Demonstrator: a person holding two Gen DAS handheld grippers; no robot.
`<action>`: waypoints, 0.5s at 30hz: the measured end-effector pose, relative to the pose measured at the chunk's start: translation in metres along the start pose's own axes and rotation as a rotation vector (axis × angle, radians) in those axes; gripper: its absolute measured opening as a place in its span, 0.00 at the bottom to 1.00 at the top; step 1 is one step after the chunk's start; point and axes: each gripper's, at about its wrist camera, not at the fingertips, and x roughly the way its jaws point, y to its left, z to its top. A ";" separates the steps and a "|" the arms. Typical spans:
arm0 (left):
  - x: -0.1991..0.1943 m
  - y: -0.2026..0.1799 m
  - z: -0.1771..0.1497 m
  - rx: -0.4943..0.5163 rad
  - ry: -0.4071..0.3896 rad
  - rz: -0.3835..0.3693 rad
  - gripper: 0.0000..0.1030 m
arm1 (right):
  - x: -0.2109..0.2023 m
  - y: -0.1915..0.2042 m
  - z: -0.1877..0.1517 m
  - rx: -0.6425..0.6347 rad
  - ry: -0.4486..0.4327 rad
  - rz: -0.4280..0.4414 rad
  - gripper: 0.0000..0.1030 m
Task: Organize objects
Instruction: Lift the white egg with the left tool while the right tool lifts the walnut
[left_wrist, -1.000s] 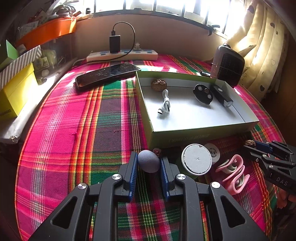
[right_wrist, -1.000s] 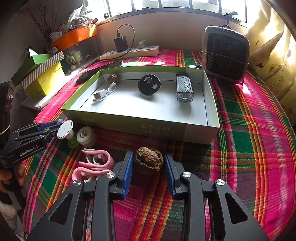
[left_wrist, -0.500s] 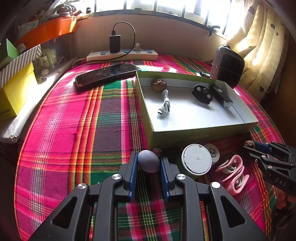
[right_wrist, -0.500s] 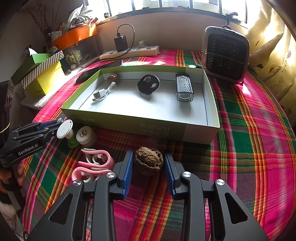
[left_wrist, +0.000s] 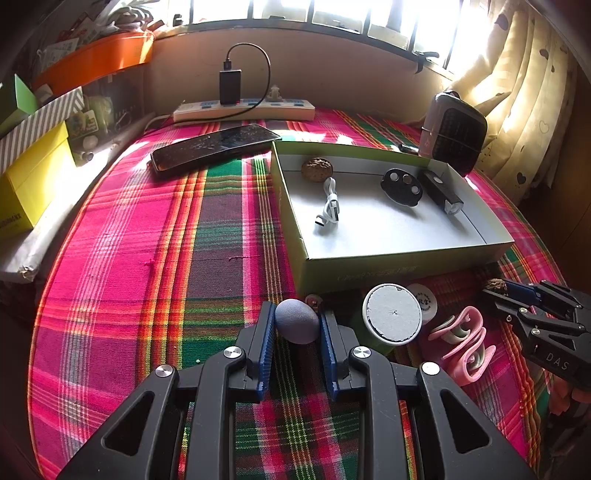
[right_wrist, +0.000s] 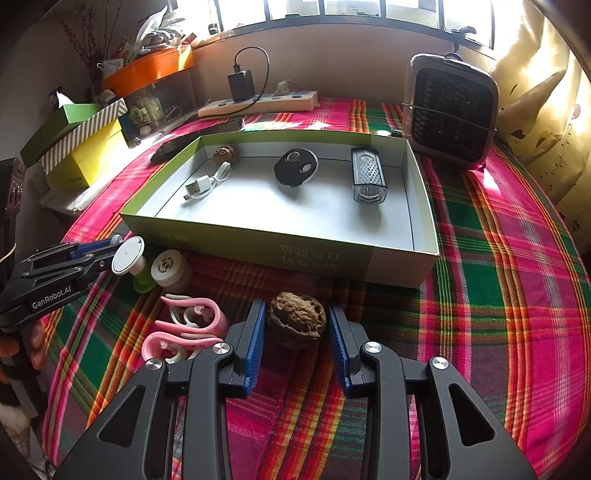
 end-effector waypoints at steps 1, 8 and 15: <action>0.000 0.000 0.000 -0.001 0.000 0.000 0.21 | 0.000 0.000 0.000 0.002 0.000 0.000 0.33; -0.001 0.000 -0.002 -0.006 0.003 -0.005 0.21 | -0.002 0.000 -0.001 0.008 -0.002 -0.010 0.33; -0.007 0.003 -0.004 -0.020 -0.005 -0.006 0.21 | -0.005 0.002 -0.001 0.008 -0.010 -0.018 0.33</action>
